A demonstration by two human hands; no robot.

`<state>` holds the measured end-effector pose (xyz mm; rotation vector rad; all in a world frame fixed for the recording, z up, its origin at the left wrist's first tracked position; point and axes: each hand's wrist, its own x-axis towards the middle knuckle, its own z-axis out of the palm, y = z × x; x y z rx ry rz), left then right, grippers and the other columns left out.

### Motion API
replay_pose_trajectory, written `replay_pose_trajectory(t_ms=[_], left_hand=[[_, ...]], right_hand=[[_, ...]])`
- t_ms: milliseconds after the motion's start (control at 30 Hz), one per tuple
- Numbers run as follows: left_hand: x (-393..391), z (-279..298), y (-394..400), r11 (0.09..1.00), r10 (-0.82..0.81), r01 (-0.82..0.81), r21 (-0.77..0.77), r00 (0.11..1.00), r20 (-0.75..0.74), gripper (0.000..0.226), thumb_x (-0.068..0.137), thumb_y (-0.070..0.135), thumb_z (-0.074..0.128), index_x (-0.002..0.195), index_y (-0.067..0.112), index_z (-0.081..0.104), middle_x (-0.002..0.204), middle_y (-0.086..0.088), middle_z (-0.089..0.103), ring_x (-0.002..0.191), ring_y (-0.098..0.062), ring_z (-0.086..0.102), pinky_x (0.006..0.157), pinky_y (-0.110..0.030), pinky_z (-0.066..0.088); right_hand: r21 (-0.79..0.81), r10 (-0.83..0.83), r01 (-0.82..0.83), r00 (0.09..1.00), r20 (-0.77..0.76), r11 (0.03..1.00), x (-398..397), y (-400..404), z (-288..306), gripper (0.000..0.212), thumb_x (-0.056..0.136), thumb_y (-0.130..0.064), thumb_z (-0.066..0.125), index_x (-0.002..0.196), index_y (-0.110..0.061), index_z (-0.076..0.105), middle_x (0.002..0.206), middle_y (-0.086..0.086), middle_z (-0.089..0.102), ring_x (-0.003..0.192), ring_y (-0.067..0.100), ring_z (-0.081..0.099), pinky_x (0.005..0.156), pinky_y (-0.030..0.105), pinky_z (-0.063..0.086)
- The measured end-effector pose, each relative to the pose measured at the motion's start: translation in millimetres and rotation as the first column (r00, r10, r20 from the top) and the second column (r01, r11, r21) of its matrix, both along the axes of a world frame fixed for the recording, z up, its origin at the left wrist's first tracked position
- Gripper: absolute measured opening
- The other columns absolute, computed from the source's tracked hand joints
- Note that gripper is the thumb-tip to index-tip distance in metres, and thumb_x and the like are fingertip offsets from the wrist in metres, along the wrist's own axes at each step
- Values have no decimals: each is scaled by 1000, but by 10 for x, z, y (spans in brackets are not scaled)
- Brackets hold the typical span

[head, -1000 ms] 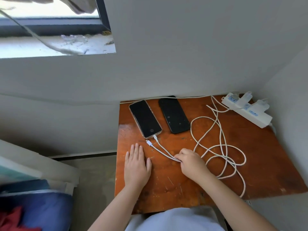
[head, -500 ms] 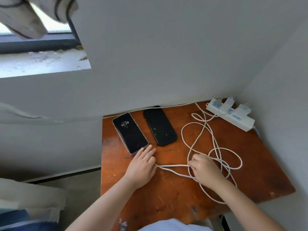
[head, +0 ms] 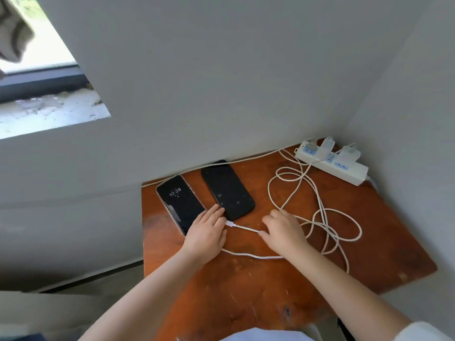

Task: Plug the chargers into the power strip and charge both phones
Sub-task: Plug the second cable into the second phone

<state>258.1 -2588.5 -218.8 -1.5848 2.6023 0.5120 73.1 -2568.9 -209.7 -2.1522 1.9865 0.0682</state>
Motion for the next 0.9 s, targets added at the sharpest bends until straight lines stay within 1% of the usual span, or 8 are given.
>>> replay_pose_trajectory(t_ms=[100,200,333,433,533,667,800,900], left_hand=[[-67,104,-211,1000,6,-5,-21,999,52,44,99,17,31,143,15,27,157,-1,15,146,-16,3,119,-31,3],[-98,201,-534,991,-131,128,26,973,191,58,94,9,39,146,15,15,159,-2,7,146,-17,-4,119,-34,1],[-278,345,-994,829,-540,519,208,645,541,87,87,28,59,147,14,-2,158,-4,-6,146,-19,-7,119,-40,4],[-505,320,-1180,742,-622,617,263,487,613,101,79,27,69,146,13,-5,158,-5,-6,146,-20,-6,120,-40,4],[-643,240,-1231,684,-678,663,305,423,601,111,70,22,78,147,11,-2,158,-8,0,146,-23,2,120,-39,6],[-669,319,-1257,640,-717,715,281,423,555,103,69,26,78,145,3,12,152,-18,21,139,-33,23,118,-38,14],[-552,426,-1202,765,-626,618,182,647,435,97,72,37,73,144,6,15,150,-16,25,136,-30,26,115,-36,22],[-430,618,-1113,858,-511,504,96,822,253,97,75,43,69,146,11,10,154,-10,18,140,-25,19,116,-31,18]], right_hand=[[-27,42,-40,996,80,999,199,-80,-136,34,91,-28,53,119,-9,57,115,9,60,108,25,52,91,33,42],[-94,68,-53,984,162,994,299,-107,-238,22,74,-22,75,88,-5,70,86,11,68,82,28,65,68,36,52],[-182,154,-126,977,150,975,285,-166,-323,21,50,-12,89,59,-13,71,55,0,60,48,13,59,43,19,40],[-150,93,-78,991,98,986,187,-161,-253,26,42,-9,88,47,-21,65,47,-6,57,43,8,55,49,19,30],[-133,-38,54,992,118,990,25,-107,-222,30,38,-7,88,54,-23,69,47,-2,59,43,8,57,57,23,27],[-100,-181,207,957,225,973,-147,-75,-147,32,81,-2,62,111,-12,66,92,7,69,82,23,65,75,31,27],[-298,-217,328,912,349,896,-146,-57,-75,14,67,-4,76,80,-9,75,56,4,65,42,9,54,60,31,33],[-456,-151,343,901,407,821,-115,-85,97,15,72,-21,62,71,-13,75,50,-2,61,37,7,45,56,20,26]])
